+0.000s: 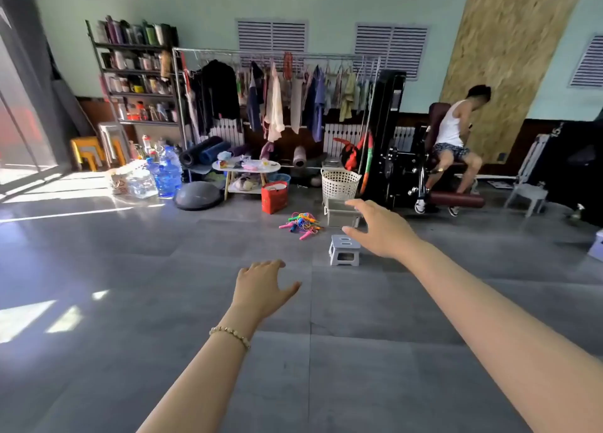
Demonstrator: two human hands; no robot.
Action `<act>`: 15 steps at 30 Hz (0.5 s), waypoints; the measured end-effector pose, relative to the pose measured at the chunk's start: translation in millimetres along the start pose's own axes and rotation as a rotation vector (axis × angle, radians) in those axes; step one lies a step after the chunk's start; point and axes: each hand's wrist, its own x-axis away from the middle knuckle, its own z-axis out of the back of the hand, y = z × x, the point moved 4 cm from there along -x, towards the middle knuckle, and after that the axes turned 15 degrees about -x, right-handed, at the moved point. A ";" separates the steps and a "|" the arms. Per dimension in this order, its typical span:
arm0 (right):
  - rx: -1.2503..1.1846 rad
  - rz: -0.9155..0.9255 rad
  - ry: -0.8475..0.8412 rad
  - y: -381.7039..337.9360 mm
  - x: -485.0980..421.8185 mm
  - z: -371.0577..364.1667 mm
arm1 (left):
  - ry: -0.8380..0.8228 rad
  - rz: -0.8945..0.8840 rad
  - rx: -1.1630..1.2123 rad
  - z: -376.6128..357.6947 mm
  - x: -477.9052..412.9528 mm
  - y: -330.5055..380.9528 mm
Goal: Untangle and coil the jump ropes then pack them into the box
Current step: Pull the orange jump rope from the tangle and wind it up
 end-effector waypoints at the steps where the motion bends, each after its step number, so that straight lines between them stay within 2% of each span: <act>1: -0.017 -0.011 -0.012 8.4 -17.2 -1.0 | -0.006 0.004 0.010 -1.6 -19.8 -0.3; 8: -0.075 -0.056 -0.058 80.1 -173.0 -47.3 | -0.075 0.064 0.012 -50.0 -174.8 -29.3; 15: -0.078 -0.134 -0.070 142.5 -360.7 -112.0 | -0.125 0.004 0.018 -90.7 -386.7 -80.8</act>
